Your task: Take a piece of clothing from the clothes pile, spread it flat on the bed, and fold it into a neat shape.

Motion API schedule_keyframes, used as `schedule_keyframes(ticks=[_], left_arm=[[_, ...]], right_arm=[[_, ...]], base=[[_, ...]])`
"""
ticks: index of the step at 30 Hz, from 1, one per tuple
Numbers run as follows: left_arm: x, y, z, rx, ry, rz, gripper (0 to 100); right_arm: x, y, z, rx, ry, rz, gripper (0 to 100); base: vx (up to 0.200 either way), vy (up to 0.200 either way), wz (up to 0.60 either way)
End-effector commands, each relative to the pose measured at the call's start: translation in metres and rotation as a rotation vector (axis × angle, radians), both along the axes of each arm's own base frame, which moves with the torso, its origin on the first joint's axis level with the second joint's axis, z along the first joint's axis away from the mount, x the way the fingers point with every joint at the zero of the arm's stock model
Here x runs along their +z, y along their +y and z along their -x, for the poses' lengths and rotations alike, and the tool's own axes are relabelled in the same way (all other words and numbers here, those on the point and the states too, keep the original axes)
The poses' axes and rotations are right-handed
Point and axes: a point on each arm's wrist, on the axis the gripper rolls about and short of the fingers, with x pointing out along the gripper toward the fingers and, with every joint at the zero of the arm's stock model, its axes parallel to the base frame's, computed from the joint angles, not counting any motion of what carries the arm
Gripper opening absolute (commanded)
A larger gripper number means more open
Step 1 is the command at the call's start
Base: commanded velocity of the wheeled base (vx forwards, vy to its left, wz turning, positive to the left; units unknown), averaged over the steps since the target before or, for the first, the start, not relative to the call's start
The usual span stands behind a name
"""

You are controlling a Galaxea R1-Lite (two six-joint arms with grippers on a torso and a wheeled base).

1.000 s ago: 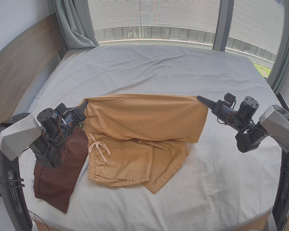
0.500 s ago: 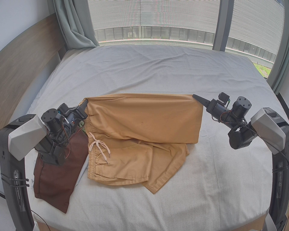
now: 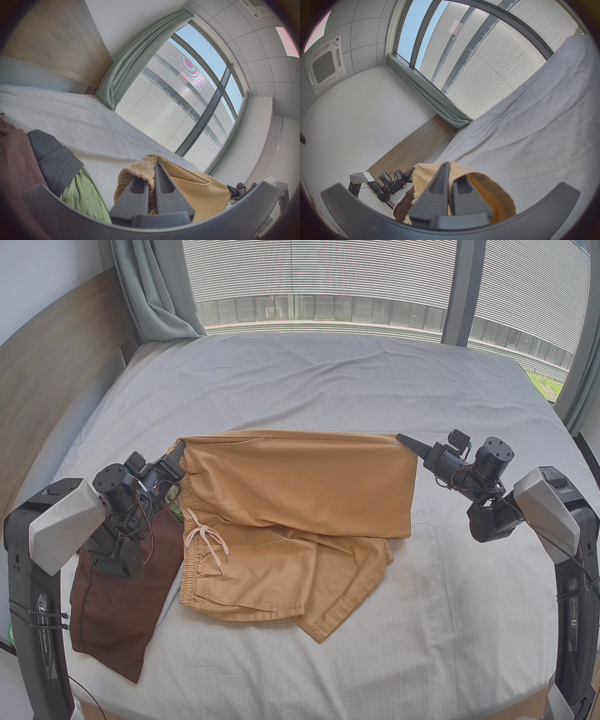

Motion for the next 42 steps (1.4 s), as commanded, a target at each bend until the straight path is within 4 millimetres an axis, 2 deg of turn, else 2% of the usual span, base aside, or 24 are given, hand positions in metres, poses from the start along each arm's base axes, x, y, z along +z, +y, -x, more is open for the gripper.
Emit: schedule_keyframes(ticks=[1, 11, 20, 21, 22, 23, 27, 31, 38, 42], left_arm=[[-0.012, -0.001, -0.003, -0.003, 0.023, 0.000, 0], [-0.018, -0.003, -0.015, -0.005, 0.000, 0.005, 0], [-0.017, -0.003, -0.018, -0.008, -0.010, 0.011, 0], [-0.017, -0.003, -0.018, -0.009, -0.012, 0.012, 100], [-0.016, -0.003, -0.019, -0.011, -0.015, 0.018, 100], [-0.015, -0.003, -0.019, -0.012, -0.016, 0.021, 100], [-0.014, -0.003, -0.020, -0.024, 0.001, 0.076, 100], [-0.019, -0.004, -0.018, -0.026, 0.031, 0.078, 100], [-0.033, -0.005, -0.008, -0.025, 0.104, 0.072, 100], [-0.029, -0.004, 0.012, -0.030, 0.143, 0.058, 100]], right_arm=[[-0.005, 0.001, -0.008, 0.000, -0.002, 0.000, 0], [-0.013, 0.002, -0.024, -0.001, 0.002, 0.001, 0], [-0.008, 0.003, -0.029, -0.002, -0.011, 0.000, 0], [-0.008, 0.003, -0.029, -0.004, -0.011, -0.001, 0], [-0.007, 0.003, -0.029, -0.006, -0.009, -0.002, 0], [-0.007, 0.002, -0.029, -0.008, -0.010, -0.002, 100], [0.005, 0.001, -0.034, -0.053, -0.034, -0.020, 100], [0.006, 0.000, -0.033, -0.059, -0.025, -0.020, 100], [-0.004, 0.002, -0.010, -0.060, 0.048, 0.022, 100], [-0.011, 0.005, 0.016, -0.052, 0.066, 0.047, 100]], base=[[0.000, 0.000, 0.00], [0.000, 0.000, 0.00], [0.000, 0.000, 0.00], [0.000, 0.000, 0.00], [0.000, 0.000, 0.00], [0.000, 0.000, 0.00], [0.000, 0.000, 0.00], [0.000, 0.000, 0.00], [0.000, 0.000, 0.00], [0.000, 0.000, 0.00]])
